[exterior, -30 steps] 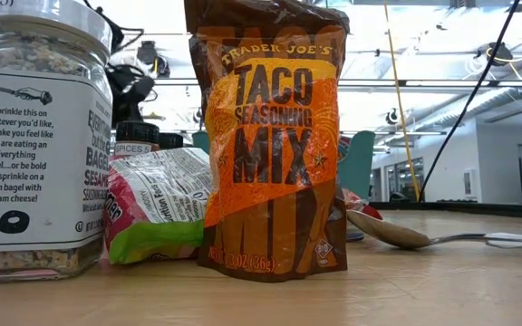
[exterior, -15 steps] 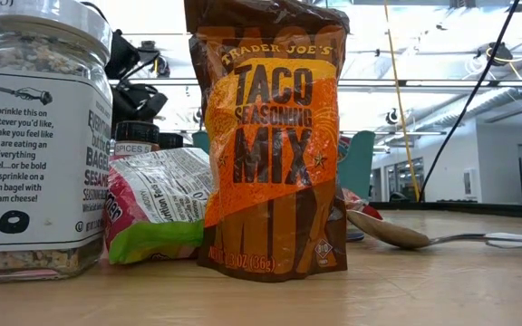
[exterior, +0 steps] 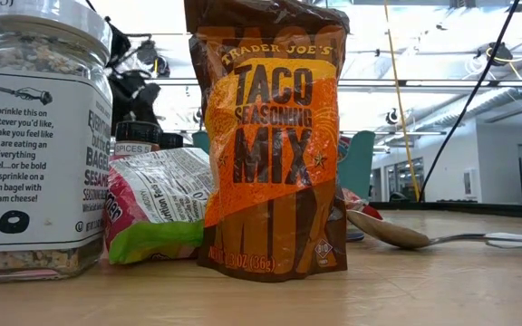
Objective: Pick & Place Food Item
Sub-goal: Put the red noodle pack into the green bin
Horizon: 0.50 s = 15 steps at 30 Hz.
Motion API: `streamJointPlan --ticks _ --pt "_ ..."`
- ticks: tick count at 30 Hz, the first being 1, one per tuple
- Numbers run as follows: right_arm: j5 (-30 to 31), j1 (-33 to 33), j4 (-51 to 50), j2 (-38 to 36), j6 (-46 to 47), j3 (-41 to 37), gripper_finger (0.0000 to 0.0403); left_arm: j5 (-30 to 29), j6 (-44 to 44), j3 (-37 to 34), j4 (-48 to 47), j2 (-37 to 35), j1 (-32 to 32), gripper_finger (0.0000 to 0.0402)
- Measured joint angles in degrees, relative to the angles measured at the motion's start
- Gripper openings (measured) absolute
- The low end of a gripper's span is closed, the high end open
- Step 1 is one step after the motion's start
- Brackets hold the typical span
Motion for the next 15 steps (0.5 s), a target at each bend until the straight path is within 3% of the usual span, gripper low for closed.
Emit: streamJointPlan --ticks 7,15 --pt "0.0 0.0 0.0 0.0 0.0 0.0 0.0187 3.2 -1.4 0.0 -10.0 -14.1 -1.7 0.0225" --pt "-0.1 0.0 -1.2 0.0 5.0 0.0 0.0184 3.9 -3.8 0.0 -15.1 -25.4 -11.5 0.0225"
